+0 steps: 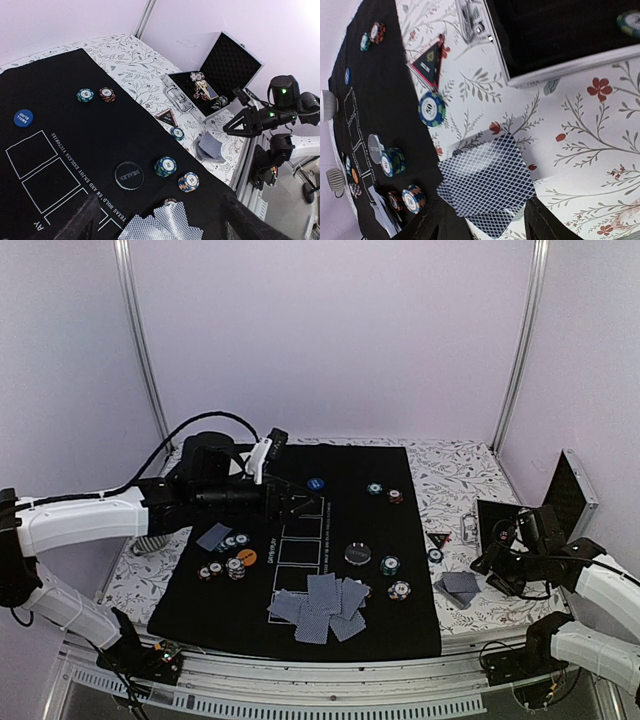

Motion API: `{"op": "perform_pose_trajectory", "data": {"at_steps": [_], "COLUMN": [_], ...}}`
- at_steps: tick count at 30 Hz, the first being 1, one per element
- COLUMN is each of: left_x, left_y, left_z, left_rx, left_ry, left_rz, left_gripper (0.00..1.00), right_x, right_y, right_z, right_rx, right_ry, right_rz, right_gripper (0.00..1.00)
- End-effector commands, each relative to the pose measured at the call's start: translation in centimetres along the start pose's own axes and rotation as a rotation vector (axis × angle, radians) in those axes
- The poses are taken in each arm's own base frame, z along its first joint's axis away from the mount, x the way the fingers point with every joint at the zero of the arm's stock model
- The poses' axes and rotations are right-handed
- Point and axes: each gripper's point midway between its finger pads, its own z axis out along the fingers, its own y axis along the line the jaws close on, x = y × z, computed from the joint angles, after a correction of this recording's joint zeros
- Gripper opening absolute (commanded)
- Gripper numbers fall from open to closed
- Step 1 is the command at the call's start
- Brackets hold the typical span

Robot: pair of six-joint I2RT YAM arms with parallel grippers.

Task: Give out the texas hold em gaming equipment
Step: Place the poker card at the center of the board, then adjust the face-down deck piles on the poker table mat.

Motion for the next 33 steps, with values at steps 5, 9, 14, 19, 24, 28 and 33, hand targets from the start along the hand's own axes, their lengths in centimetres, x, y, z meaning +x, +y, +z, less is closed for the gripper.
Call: {"op": "perform_pose_trajectory", "data": {"at_steps": [5, 9, 14, 19, 24, 28, 33], "left_x": [1.2, 3.2, 7.1, 11.7, 14.7, 16.3, 17.7], "left_y": [1.0, 1.7, 2.8, 3.1, 2.7, 3.2, 3.2], "left_z": [-1.2, -1.8, -3.0, -3.5, -2.7, -2.1, -1.2], "left_rx": [-0.049, -0.077, -0.136, -0.161, -0.165, -0.175, -0.154], "left_ry": [0.035, 0.095, 0.196, 0.271, 0.348, 0.390, 0.439], "left_rz": [-0.003, -0.037, -0.142, -0.256, -0.266, -0.259, -0.265], "left_gripper": [0.83, 0.83, 0.77, 0.68, 0.67, 0.68, 0.69], "right_x": [-3.5, -0.8, 6.5, 10.6, 12.7, 13.1, 14.2], "right_y": [4.8, 12.2, 20.3, 23.8, 21.8, 21.1, 20.0], "right_z": [-3.4, -3.3, -0.5, 2.8, 6.0, 7.9, 9.2], "right_rx": [-0.067, -0.200, -0.349, -0.375, -0.310, -0.269, -0.236], "right_ry": [-0.096, 0.003, 0.250, 0.392, 0.492, 0.515, 0.567], "right_rz": [-0.143, -0.425, -0.714, -0.833, -0.800, -0.822, -0.836], "right_gripper": [0.54, 0.50, 0.49, 0.46, 0.46, 0.46, 0.46]}}
